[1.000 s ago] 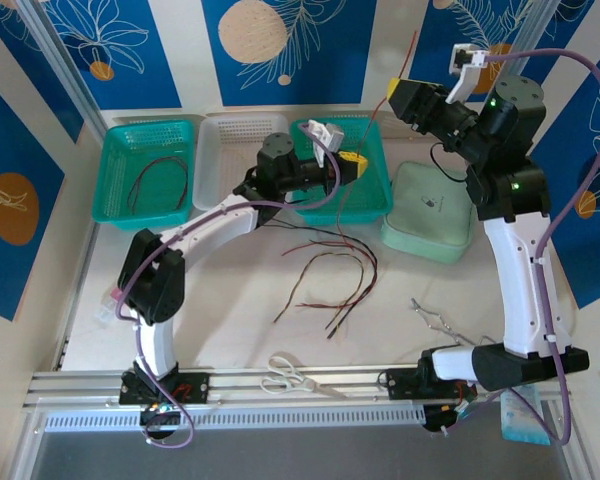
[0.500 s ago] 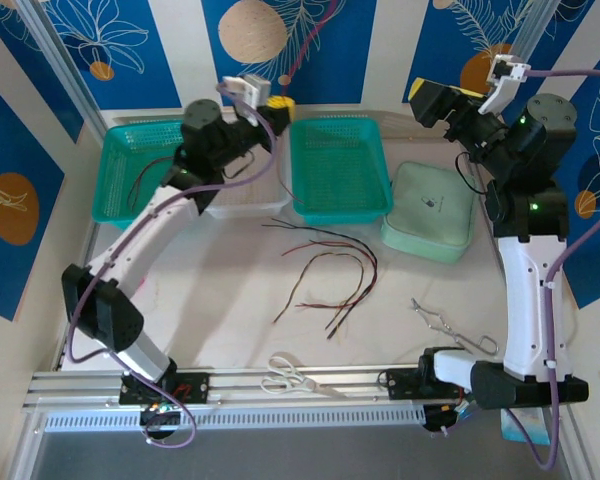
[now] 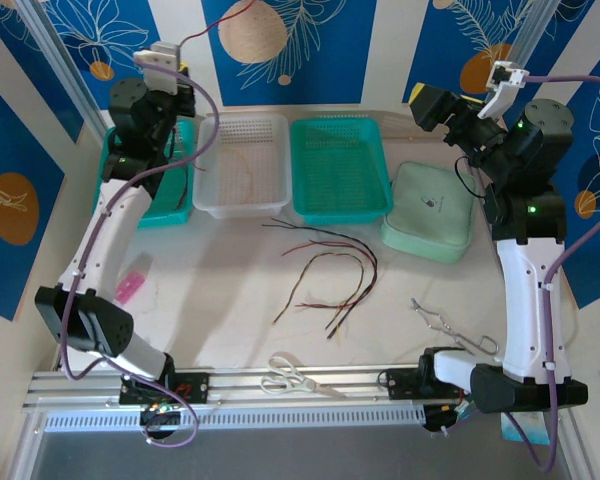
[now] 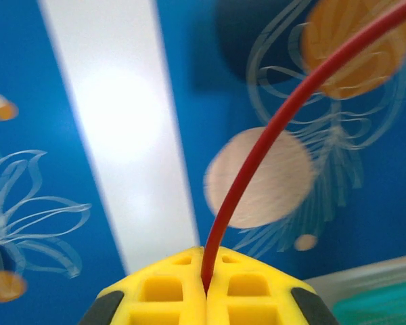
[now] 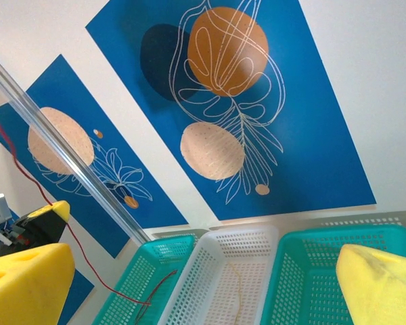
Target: Untangle the cables
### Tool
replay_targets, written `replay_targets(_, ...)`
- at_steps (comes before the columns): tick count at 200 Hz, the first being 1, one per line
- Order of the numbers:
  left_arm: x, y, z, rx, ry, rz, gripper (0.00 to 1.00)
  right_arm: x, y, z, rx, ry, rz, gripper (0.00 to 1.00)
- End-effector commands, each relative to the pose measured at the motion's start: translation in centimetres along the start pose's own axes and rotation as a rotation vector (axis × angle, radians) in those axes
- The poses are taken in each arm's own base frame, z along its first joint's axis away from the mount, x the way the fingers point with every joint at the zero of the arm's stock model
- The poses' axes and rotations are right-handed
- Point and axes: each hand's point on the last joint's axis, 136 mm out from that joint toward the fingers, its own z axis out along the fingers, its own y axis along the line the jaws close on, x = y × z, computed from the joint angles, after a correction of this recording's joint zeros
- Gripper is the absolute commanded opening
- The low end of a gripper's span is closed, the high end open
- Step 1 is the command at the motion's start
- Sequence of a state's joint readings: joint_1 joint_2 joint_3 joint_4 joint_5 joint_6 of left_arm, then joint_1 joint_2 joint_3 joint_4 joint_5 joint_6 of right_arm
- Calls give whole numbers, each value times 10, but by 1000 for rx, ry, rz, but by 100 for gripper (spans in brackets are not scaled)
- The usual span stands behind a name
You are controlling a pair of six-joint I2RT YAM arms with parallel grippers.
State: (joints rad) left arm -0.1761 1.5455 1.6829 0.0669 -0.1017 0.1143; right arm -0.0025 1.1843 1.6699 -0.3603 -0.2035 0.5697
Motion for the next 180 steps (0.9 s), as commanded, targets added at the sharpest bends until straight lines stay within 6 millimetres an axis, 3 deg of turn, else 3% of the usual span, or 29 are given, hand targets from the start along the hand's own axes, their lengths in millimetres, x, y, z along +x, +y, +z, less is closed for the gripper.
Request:
replay_targets(1,11,47,2,-196,0,11,0,2,5,-8,-13,-2,2,99)
replay_targets(52,69,108,9,-428,28,-101,0,3,5,-12,-3,10,-13,99)
replay_targets(108,128,158,10,-651,103,-191,0,3,5,-16,11,17,-23,99)
replay_targets(146,175,168,-1,-726,164,-228,0,6,0,-16,24,28,-13,98)
replay_targets(180,232,173,-29,-834,265,-270,0,9,-3,-14,30,35,-6,98)
